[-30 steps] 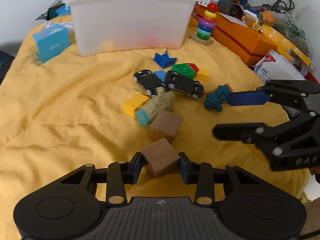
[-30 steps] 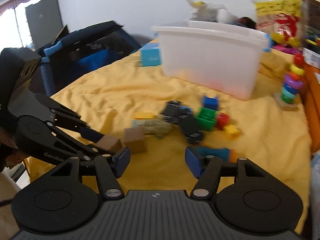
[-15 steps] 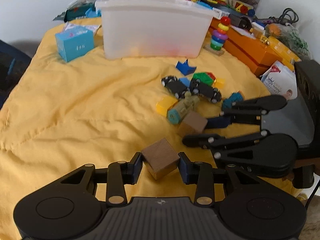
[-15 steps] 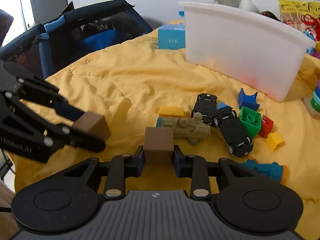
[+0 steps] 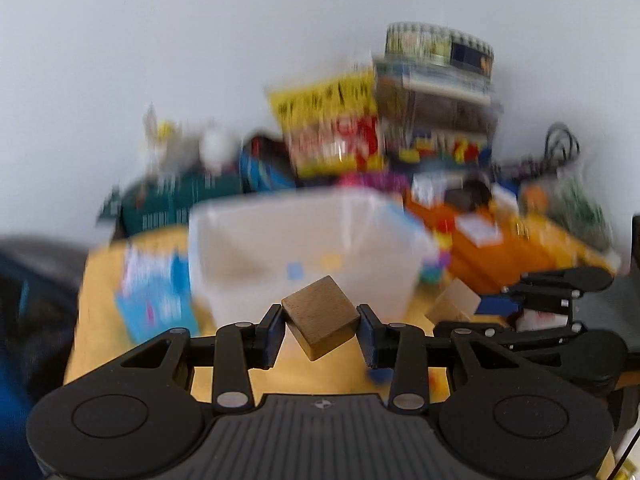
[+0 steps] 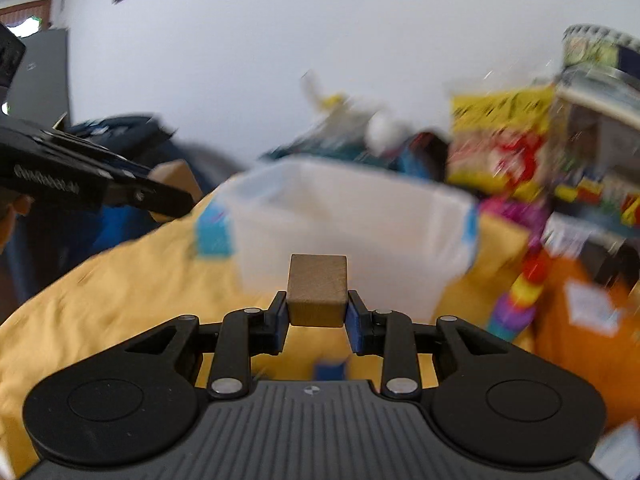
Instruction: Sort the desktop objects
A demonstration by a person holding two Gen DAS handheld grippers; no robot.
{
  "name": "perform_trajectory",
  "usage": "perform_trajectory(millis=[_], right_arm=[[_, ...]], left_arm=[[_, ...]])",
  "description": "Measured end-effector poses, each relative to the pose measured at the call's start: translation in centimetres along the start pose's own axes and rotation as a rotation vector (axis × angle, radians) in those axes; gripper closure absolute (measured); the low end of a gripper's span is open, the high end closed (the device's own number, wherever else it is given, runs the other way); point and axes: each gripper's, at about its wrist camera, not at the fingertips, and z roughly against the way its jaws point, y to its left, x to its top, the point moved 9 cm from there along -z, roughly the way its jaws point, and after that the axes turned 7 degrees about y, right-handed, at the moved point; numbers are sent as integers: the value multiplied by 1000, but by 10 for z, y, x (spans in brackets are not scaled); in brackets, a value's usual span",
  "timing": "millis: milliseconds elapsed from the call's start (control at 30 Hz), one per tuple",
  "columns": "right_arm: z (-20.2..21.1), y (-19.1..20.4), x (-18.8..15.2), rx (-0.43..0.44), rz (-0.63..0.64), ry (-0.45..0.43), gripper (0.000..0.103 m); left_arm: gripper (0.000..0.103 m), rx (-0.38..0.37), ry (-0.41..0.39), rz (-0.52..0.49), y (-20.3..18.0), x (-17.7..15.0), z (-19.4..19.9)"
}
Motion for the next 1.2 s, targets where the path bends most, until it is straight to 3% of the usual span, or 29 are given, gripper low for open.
perform_trajectory(millis=[233,367,533,667,933,1067,1200], right_arm=[[-31,-38,55,-56,-44,-46,70],[-58,-50,67,-71,-92,-3,70],[-84,-50,55,-87,-91,68,68],[-76,-51,53,-85,-87,48,63],[-33,-35,51,-59,-71,-36,59],[-9,-27,28,-14,-86,-36,52],[5,-17,-5,18,-72,16,48]], left_arm=[[61,84,-71,-2,13,66,-35],[61,150,-10,0,21,67,-79],[60,192,88,27,29,48,-114],[57,184,78,69,33,43,-104],[47,141,-37,71,5,40,-44],[45,127,-34,39,-17,11,-19],[44,119,40,41,-34,-35,-13]])
